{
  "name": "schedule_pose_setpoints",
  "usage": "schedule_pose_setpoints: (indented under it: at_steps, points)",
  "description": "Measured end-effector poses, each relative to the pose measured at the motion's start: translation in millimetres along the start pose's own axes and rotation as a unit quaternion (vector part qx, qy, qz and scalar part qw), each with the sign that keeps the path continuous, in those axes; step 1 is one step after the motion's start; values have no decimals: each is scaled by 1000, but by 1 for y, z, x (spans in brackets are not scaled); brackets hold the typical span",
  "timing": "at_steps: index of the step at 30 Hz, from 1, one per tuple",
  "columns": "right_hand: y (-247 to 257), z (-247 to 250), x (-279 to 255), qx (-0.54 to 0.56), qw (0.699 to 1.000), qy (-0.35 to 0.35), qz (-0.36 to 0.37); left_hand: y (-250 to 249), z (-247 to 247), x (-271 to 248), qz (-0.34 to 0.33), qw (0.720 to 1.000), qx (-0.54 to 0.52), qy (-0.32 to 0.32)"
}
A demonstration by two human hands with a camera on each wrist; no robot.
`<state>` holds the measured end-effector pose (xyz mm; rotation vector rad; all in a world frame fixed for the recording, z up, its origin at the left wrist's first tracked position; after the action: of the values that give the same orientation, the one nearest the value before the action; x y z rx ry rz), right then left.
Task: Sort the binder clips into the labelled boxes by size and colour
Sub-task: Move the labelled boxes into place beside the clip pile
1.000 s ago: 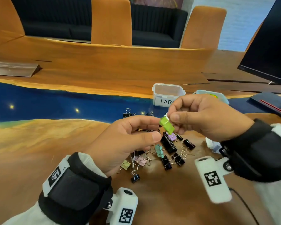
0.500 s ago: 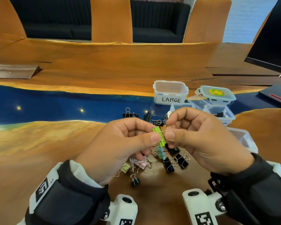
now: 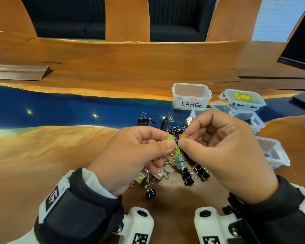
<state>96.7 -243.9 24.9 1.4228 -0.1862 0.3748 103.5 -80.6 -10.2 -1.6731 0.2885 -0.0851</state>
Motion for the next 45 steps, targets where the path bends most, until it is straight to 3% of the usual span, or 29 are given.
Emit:
schedule_pose_setpoints:
  at_steps: [4,12,15,21,28,33,35,38,41,45]
  points:
    - [2,-1,1,33,999,10,-4,-2,1,0,-5,1000,-3,1]
    - [-25,-4,2,160,960,55,-224,-5,-1,0,-30,998,-52,-9]
    - [-27,-13,-2,171,947,82,-259,-5,0,1,-27,997,-75,-9]
    - [-28,-7,1,217,943,41,-248,0,-2,3,2,994,-106,3]
    - [-29,7,6,143,972,-15,-183,0,-2,1,11,997,-71,13]
    - [-26,4,5,56,978,70,-188,0,1,3,-1,998,-54,14]
    - [-25,-5,0,80,967,108,-216,2,-1,3,11,996,-78,40]
    - [-21,-8,2,90,961,107,-240,1,0,3,24,992,-113,50]
    - [-8,12,22,-44,974,73,-209,0,7,5,21,992,-128,9]
    - [9,53,66,-219,967,-17,-128,-3,15,5,2,987,-152,-54]
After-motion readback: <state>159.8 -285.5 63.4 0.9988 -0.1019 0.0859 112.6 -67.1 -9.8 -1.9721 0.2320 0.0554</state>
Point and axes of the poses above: each hand's wrist, its own x-axis towards the middle knuckle, its own z-axis out of the back of the hand, y = z × x, the point moved 6 cm from there along x, towards the middle knuckle, and after that the axes turned 2 degrees about -z, right-handed, at the moved point
